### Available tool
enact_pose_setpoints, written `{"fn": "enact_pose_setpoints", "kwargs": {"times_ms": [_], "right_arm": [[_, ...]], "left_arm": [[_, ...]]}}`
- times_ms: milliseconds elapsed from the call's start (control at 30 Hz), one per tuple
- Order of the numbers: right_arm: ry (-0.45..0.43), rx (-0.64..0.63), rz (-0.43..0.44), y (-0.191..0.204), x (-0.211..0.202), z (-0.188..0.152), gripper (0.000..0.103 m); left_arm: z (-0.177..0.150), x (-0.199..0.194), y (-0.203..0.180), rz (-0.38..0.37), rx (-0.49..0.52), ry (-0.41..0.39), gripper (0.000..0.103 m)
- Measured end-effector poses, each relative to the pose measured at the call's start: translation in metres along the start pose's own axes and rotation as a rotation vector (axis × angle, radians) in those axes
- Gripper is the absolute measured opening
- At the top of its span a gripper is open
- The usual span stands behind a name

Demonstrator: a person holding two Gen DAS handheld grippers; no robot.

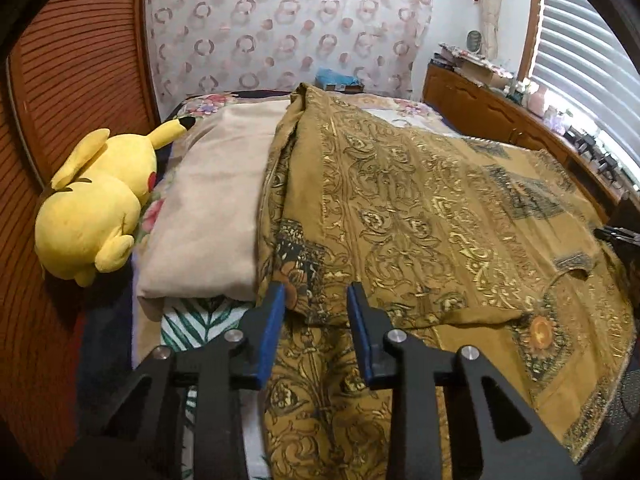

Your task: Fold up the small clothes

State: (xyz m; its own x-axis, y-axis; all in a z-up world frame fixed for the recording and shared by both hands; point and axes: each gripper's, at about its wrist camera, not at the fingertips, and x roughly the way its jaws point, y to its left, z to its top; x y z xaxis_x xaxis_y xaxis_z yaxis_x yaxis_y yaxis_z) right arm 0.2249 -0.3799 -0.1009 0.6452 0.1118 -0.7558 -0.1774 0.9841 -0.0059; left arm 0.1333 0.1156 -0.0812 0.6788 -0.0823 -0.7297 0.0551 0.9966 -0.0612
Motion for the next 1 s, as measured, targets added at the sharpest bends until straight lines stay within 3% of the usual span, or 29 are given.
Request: {"fn": "enact_pose_setpoints", "kwargs": {"times_ms": [133, 333, 400, 433, 467, 500, 533, 633, 1000], "right_arm": [[0.000, -0.001, -0.001, 0.001, 0.000, 0.000, 0.045], [0.000, -0.002, -0.003, 0.001, 0.000, 0.000, 0.045], [-0.001, -0.004, -0.005, 0.000, 0.000, 0.000, 0.043], [-0.001, -0.007, -0.007, 0.000, 0.000, 0.000, 0.043], [-0.003, -0.013, -0.010, 0.000, -0.001, 0.001, 0.041], [-0.007, -0.022, -0.013, 0.002, -0.002, 0.001, 0.032], [-0.012, -0.043, -0.016, 0.005, -0.003, 0.002, 0.017], [-0.038, -0.088, -0.004, 0.011, -0.009, 0.004, 0.003], [-0.193, -0.066, 0.061, 0.005, -0.065, 0.026, 0.000]], "left_arm": [[0.002, 0.004, 0.000, 0.054, 0.019, 0.010, 0.030], [0.002, 0.012, 0.006, 0.051, 0.009, 0.024, 0.030], [0.001, 0.011, 0.004, 0.046, 0.021, 0.019, 0.016], [0.000, 0.010, 0.002, 0.046, 0.027, 0.017, 0.001], [0.000, 0.009, 0.001, 0.045, 0.029, 0.013, 0.001], [0.001, 0.007, 0.000, 0.041, 0.032, 0.007, 0.000], [0.001, 0.005, -0.002, 0.040, 0.035, 0.000, 0.000], [0.006, -0.014, -0.010, 0.022, 0.050, -0.051, 0.000], [0.016, -0.077, -0.020, -0.060, 0.038, -0.180, 0.000]]}}
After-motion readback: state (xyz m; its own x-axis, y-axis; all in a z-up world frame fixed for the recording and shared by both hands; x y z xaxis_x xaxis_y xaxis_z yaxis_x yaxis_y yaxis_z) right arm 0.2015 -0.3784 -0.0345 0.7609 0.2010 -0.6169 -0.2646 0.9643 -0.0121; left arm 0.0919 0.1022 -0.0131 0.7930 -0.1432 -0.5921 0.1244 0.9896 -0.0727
